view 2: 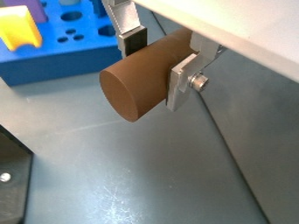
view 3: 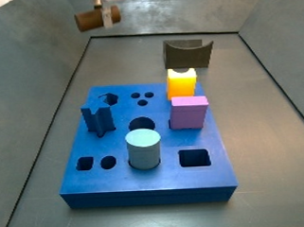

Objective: Pick up the round object. Move up. Place the round object on the fixture. Regrasp the round object. Move to above the board. Insert the round object.
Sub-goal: Place the round object on the fixture.

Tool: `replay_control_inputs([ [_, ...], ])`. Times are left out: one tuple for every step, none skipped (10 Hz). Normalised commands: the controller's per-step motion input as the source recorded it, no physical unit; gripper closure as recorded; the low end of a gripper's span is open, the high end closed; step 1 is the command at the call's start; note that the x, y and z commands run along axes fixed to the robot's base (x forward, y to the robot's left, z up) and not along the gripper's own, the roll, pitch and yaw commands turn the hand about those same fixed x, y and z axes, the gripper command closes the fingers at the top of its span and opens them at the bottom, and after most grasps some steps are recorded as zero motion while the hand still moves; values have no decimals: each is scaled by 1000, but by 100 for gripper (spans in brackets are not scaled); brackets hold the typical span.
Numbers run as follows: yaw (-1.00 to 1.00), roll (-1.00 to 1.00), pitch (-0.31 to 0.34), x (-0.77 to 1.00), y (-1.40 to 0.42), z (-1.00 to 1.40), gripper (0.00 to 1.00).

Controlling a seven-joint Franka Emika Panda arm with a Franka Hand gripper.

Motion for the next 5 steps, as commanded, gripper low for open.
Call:
replay_control_inputs([
  [9, -7, 80, -19, 2, 874, 100],
  [11, -8, 90, -13, 4, 734, 100],
  [12, -9, 103, -6, 6, 591, 100],
  [13, -11, 121, -2, 8, 397, 100],
  [14, -11, 129, 4, 10, 253, 100],
])
